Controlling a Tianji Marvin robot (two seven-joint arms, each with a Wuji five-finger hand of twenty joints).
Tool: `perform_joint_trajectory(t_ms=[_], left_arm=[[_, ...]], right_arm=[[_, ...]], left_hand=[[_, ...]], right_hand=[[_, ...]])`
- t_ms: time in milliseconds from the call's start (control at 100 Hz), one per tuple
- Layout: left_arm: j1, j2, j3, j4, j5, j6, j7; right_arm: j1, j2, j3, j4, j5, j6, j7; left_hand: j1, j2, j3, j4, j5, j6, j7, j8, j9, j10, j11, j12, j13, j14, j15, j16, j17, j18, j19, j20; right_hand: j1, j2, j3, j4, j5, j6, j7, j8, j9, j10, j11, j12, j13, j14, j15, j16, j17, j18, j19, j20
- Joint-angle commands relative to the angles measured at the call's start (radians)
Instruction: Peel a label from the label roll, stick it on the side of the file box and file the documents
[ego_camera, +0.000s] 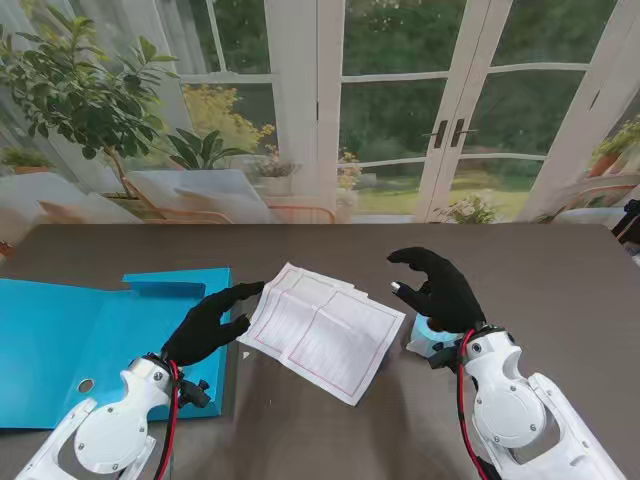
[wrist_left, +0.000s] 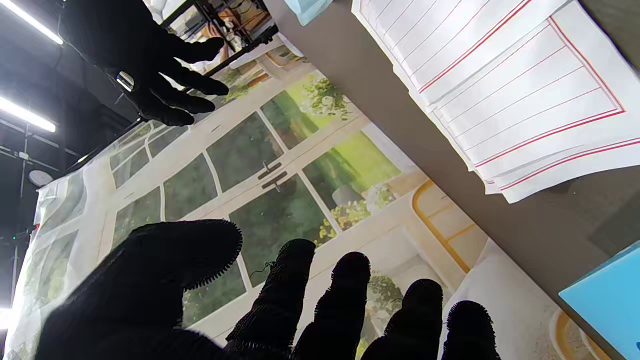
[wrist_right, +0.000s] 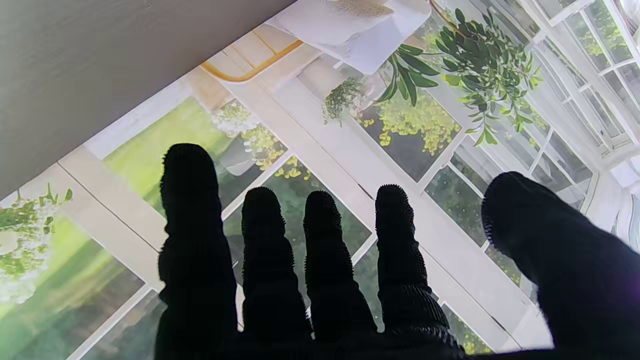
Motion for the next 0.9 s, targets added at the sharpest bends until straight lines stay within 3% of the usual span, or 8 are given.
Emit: perform_joint_trajectory(t_ms=[0, 500, 700, 890], left_arm=[[0.003, -0.001, -0.002, -0.005, 0.001, 0.001, -0.019], [0.013, 0.001, -0.013, -0.015, -0.003, 0.014, -0.031], [0.033, 0.001, -0.021, -0.037, 0.018, 0.029, -0.020], [0.044, 0.001, -0.024, -0.049, 0.026, 0.039, -0.020]], right_arm=[[-0.006, -0.003, -0.001, -0.009, -0.001, 0.001, 0.013], [0.013, -0.001, -0.019, 0.002, -0.014, 0.028, 0.022], [0.086, 0.013, -0.046, 0.072, -0.089, 0.058, 0.051], [0.189, 0.055, -0.063, 0.140, -0.276, 0.084, 0.165]], left_hand=[[-0.037, -0.024, 0.013, 0.050, 0.014, -0.005, 0.003, -0.007, 0.013, -0.022, -0.006, -0.002, -0.015, -0.024, -0.012, -0.007, -0.022, -0.032, -0.026, -0.006], [-0.036, -0.020, 0.013, 0.049, 0.012, -0.004, 0.002, -0.007, 0.011, -0.019, -0.007, -0.003, -0.018, -0.026, -0.013, -0.008, -0.026, -0.035, -0.028, -0.006], [-0.038, -0.016, 0.011, 0.048, 0.014, -0.004, 0.003, -0.007, 0.015, -0.019, -0.006, -0.002, -0.016, -0.026, -0.012, -0.008, -0.025, -0.034, -0.027, -0.005], [-0.038, -0.015, 0.010, 0.047, 0.016, -0.004, 0.003, -0.006, 0.017, -0.017, -0.006, -0.002, -0.015, -0.025, -0.012, -0.008, -0.026, -0.034, -0.027, -0.005]], right_hand=[[-0.023, 0.028, -0.016, 0.021, 0.005, 0.001, 0.008, -0.007, 0.018, -0.022, 0.004, -0.009, -0.005, -0.009, -0.006, -0.001, -0.476, -0.021, -0.024, 0.016], [-0.025, 0.028, -0.018, 0.020, 0.008, 0.002, 0.005, -0.008, 0.014, -0.021, 0.001, -0.008, -0.005, -0.009, -0.006, 0.000, -0.475, -0.021, -0.024, 0.016], [-0.024, 0.021, -0.024, 0.020, 0.008, 0.000, 0.002, -0.008, 0.007, -0.021, -0.003, -0.008, -0.007, -0.013, -0.007, 0.000, -0.477, -0.022, -0.023, 0.016], [-0.043, 0.033, -0.053, 0.022, -0.022, -0.019, 0.002, -0.007, -0.021, -0.037, 0.001, -0.005, -0.013, -0.033, -0.004, 0.001, -0.474, -0.038, -0.015, 0.017]])
